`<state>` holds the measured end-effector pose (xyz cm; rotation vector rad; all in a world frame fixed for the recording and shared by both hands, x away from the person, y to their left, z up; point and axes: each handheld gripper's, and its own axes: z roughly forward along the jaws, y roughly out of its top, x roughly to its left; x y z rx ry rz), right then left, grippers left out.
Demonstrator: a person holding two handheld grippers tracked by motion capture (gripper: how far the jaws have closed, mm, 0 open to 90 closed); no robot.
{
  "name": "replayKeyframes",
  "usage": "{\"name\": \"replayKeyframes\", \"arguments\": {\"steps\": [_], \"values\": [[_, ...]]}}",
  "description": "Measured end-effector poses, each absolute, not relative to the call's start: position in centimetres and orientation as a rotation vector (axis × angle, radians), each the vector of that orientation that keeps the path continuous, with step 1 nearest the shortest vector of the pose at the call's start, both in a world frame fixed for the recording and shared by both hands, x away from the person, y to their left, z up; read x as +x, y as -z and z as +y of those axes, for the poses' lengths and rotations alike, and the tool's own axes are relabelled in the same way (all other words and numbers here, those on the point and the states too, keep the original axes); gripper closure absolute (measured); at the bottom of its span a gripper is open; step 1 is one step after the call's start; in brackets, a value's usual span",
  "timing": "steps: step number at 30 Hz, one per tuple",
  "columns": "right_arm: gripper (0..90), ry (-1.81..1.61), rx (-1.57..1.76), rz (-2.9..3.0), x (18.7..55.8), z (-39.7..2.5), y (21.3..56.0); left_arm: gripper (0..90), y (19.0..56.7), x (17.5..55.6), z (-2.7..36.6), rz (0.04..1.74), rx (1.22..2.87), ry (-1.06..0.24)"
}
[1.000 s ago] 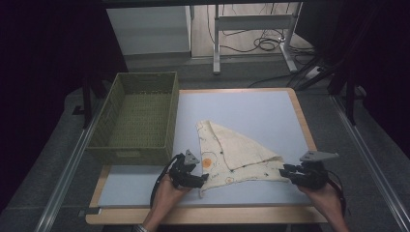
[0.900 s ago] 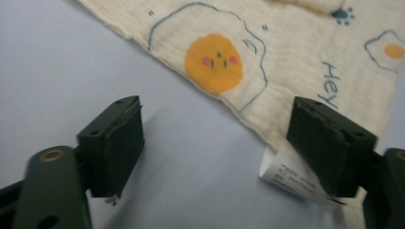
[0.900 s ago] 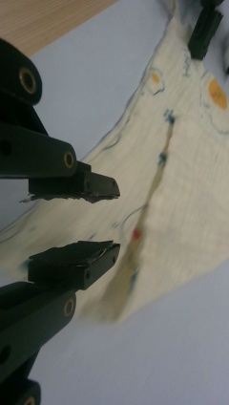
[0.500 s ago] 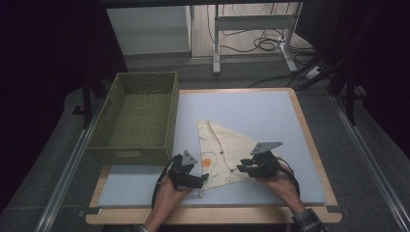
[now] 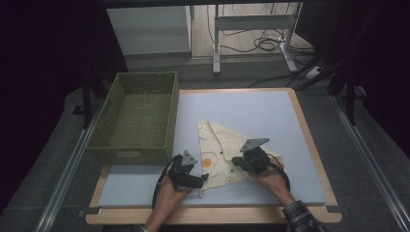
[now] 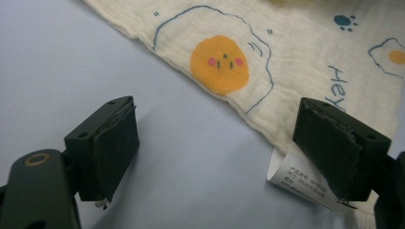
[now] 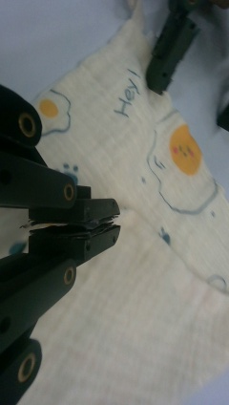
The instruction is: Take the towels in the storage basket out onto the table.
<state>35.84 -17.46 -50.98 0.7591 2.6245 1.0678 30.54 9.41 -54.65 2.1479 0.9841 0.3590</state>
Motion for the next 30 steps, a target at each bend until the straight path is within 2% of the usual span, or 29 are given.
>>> {"name": "replayKeyframes", "arguments": {"steps": [6, 12, 19, 24, 26, 30], "values": [[85.9, -1.083, 0.814, 2.54, 37.7, -19.4, 48.6, 15.5, 54.7, 30.5, 9.4, 0.985, 2.147, -0.358], [85.9, -1.077, 0.927, 2.43, 41.7, -22.6, 45.9, 15.5, 54.6, 30.5, 9.4, 0.985, 2.148, -0.358], [85.3, -1.059, 1.003, 2.349, 45.4, -24.6, 44.4, 15.5, 54.6, 30.6, 9.4, 0.987, 2.15, -0.357], [76.7, -1.083, 1.095, 2.276, 48.2, -26.6, 43.3, 15.5, 54.6, 30.6, 9.4, 0.988, 2.149, -0.354], [75.3, -1.088, 1.103, 2.271, 48.3, -26.9, 43.3, 15.5, 54.6, 30.6, 9.4, 0.989, 2.148, -0.353], [67.1, -1.075, 1.119, 2.291, 48.1, -27.7, 44.0, 15.4, 54.6, 30.6, 9.4, 0.99, 2.148, -0.35]]}}
